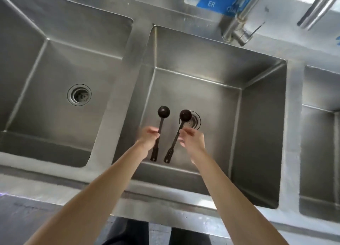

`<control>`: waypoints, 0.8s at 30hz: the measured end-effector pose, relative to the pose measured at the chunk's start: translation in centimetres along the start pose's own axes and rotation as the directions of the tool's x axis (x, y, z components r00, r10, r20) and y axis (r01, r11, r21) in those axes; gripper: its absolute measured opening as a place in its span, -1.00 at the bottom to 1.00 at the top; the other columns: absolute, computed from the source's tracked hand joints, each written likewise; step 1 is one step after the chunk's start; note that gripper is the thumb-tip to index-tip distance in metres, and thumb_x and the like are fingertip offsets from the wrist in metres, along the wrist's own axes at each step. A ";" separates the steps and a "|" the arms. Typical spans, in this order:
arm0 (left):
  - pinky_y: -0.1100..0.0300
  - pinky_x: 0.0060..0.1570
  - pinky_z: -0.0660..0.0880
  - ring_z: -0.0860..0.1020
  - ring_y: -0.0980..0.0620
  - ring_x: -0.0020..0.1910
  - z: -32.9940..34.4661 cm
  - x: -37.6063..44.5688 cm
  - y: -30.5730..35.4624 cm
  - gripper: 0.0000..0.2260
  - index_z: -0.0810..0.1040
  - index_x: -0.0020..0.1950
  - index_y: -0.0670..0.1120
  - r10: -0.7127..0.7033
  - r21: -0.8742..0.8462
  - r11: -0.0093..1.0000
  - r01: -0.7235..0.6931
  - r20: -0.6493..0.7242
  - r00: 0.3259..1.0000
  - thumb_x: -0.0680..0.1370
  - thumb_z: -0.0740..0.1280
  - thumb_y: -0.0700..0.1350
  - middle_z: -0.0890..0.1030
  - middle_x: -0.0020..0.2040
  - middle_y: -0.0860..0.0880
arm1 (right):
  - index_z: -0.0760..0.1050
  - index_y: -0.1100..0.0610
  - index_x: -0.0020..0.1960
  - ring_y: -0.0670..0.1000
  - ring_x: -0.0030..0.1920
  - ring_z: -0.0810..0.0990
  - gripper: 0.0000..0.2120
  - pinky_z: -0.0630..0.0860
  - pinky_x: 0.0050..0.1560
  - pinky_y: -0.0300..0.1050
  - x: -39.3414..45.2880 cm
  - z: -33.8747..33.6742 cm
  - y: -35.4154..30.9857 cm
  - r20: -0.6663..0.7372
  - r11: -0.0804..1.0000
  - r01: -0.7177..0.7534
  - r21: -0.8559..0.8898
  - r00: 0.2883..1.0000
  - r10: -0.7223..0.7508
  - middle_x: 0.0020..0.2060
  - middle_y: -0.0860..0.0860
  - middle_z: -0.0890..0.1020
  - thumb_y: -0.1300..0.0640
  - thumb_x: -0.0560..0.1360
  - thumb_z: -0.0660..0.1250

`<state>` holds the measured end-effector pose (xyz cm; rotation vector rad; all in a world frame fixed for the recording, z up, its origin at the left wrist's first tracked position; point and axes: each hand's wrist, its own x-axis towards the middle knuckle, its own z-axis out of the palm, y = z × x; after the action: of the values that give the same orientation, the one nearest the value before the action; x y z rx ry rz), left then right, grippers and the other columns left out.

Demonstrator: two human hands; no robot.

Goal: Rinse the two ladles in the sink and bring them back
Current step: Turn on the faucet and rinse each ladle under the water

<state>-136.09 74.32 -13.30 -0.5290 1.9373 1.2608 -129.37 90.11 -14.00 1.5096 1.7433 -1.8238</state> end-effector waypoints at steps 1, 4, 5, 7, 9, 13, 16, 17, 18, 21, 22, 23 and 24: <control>0.04 0.16 0.54 0.59 -0.04 0.02 0.4 1.2 -0.7 -0.82 0.65 0.10 -0.16 -0.017 0.002 1.000 0.017 -0.018 1.000 0.57 0.35 -0.36 0.63 -0.01 -0.05 | 0.69 0.14 0.01 0.02 -0.16 0.73 -0.93 0.71 -0.01 -0.04 1.3 0.5 0.9 0.004 0.999 -0.017 -0.034 1.000 0.017 -0.12 0.13 0.77 0.23 0.58 0.42; 0.13 -0.10 0.57 0.59 0.04 -0.19 1.3 4.5 -3.0 -0.79 0.62 -0.10 -0.09 -0.059 0.016 0.998 0.061 -0.074 0.995 0.54 0.37 -0.40 0.62 -0.15 -0.04 | 0.63 0.13 -0.17 0.12 -0.17 0.64 -0.82 0.65 -0.01 0.13 4.7 2.0 3.7 0.054 0.986 -0.036 -0.161 0.997 0.046 -0.18 0.22 0.70 0.25 0.59 0.37; 0.13 -0.09 0.58 0.58 0.06 -0.21 1.5 5.3 -3.8 -0.78 0.61 -0.13 -0.07 -0.075 0.022 0.997 0.077 -0.086 0.993 0.53 0.38 -0.40 0.62 -0.18 -0.02 | 0.61 0.11 -0.20 0.12 -0.16 0.63 -0.79 0.64 -0.03 0.13 5.7 2.4 4.6 0.074 0.981 -0.044 -0.190 0.996 0.059 -0.19 0.19 0.69 0.26 0.60 0.36; 0.07 0.01 0.61 0.61 0.01 -0.16 1.7 6.8 -5.2 -0.78 0.62 -0.14 -0.07 -0.116 0.029 0.992 0.119 -0.099 0.988 0.53 0.39 -0.39 0.62 -0.20 -0.01 | 0.57 0.07 -0.22 0.11 -0.14 0.64 -0.75 0.66 0.00 0.14 7.3 3.3 6.1 0.095 0.970 -0.060 -0.236 0.992 0.084 -0.19 0.15 0.68 0.26 0.62 0.35; 0.02 0.05 0.62 0.62 -0.06 -0.12 1.8 7.9 -6.4 -0.81 0.63 -0.12 -0.11 -0.145 0.046 0.987 0.151 -0.112 0.983 0.52 0.38 -0.40 0.64 -0.19 -0.08 | 0.54 0.04 -0.21 0.11 -0.16 0.64 -0.74 0.67 0.04 0.17 8.4 4.2 7.3 0.107 0.962 -0.083 -0.260 0.988 0.115 -0.18 0.15 0.67 0.27 0.62 0.35; 0.09 -0.12 0.60 0.61 -0.04 -0.18 1.9 9.4 -7.8 -0.81 0.63 -0.14 -0.09 -0.162 0.114 0.976 0.183 -0.176 0.971 0.51 0.40 -0.38 0.68 -0.12 -0.16 | 0.51 0.04 -0.19 0.11 -0.16 0.65 -0.75 0.67 0.05 0.17 9.9 5.4 9.0 0.105 0.962 -0.123 -0.245 0.983 0.152 -0.26 0.07 0.64 0.29 0.62 0.35; 0.03 0.03 0.64 0.66 -0.12 -0.07 1.9 10.0 -8.5 -0.83 0.66 -0.09 -0.10 -0.175 0.143 0.968 0.205 -0.201 0.964 0.51 0.42 -0.37 0.70 -0.05 -0.18 | 0.54 0.11 -0.08 0.10 -0.16 0.66 -0.85 0.67 0.05 0.13 10.5 5.8 9.8 0.114 0.963 -0.113 -0.245 0.983 0.144 -0.21 0.09 0.65 0.29 0.63 0.34; -0.01 0.08 0.64 0.67 -0.14 -0.02 1.8 10.2 -8.7 -0.84 0.68 -0.06 -0.11 -0.182 0.145 0.966 0.213 -0.205 0.962 0.51 0.42 -0.36 0.71 -0.03 -0.18 | 0.55 0.12 -0.05 0.09 -0.17 0.67 -0.88 0.67 0.05 0.12 10.7 5.8 10.0 0.115 0.963 -0.101 -0.250 0.984 0.133 -0.18 0.11 0.66 0.29 0.63 0.34; -0.03 0.09 0.64 0.68 -0.14 0.00 1.8 10.3 -8.9 -0.85 0.69 -0.04 -0.12 -0.188 0.146 0.964 0.220 -0.208 0.960 0.50 0.43 -0.35 0.71 -0.02 -0.18 | 0.57 0.10 -0.07 0.10 -0.16 0.69 -0.86 0.69 0.05 0.12 10.8 5.8 10.1 0.116 0.961 -0.091 -0.262 0.985 0.125 -0.18 0.11 0.67 0.28 0.63 0.34; -0.04 0.09 0.65 0.69 -0.09 0.01 1.8 10.6 -9.3 -0.85 0.71 -0.03 -0.09 -0.195 0.151 0.962 0.230 -0.212 0.957 0.50 0.46 -0.32 0.72 -0.04 -0.12 | 0.56 0.01 -0.19 0.18 -0.10 0.77 -0.76 0.71 0.08 0.18 11.0 5.8 10.6 0.105 0.955 -0.084 -0.285 0.987 0.118 -0.24 0.06 0.70 0.25 0.61 0.37; -0.03 0.08 0.66 0.68 -0.07 0.00 1.8 10.6 -9.5 -0.85 0.71 -0.03 -0.09 -0.194 0.154 0.961 0.230 -0.218 0.957 0.49 0.46 -0.32 0.72 -0.06 -0.10 | 0.57 0.00 -0.20 0.20 -0.07 0.78 -0.76 0.71 0.09 0.19 10.9 5.9 10.6 0.097 0.952 -0.095 -0.291 0.987 0.128 -0.25 0.06 0.70 0.24 0.61 0.38; -0.02 0.06 0.66 0.68 -0.06 0.00 1.8 10.7 -9.5 -0.85 0.71 -0.03 -0.08 -0.190 0.159 0.961 0.228 -0.222 0.956 0.49 0.47 -0.31 0.72 -0.07 -0.08 | 0.58 0.00 -0.21 0.20 -0.07 0.78 -0.75 0.70 0.09 0.20 10.9 5.9 10.7 0.090 0.952 -0.103 -0.290 0.987 0.134 -0.25 0.07 0.71 0.24 0.61 0.38; -0.01 0.04 0.67 0.68 -0.05 -0.01 1.8 10.8 -9.7 -0.85 0.71 -0.01 -0.08 -0.189 0.162 0.960 0.228 -0.224 0.956 0.49 0.47 -0.30 0.71 -0.06 -0.08 | 0.59 0.01 -0.22 0.19 -0.08 0.78 -0.75 0.70 0.10 0.21 10.7 5.9 10.7 0.089 0.951 -0.111 -0.290 0.986 0.142 -0.25 0.08 0.72 0.24 0.60 0.38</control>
<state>-135.66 72.43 -27.79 -0.7707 2.0816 0.9090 -129.56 87.29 -29.99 1.3473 1.7260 -1.4892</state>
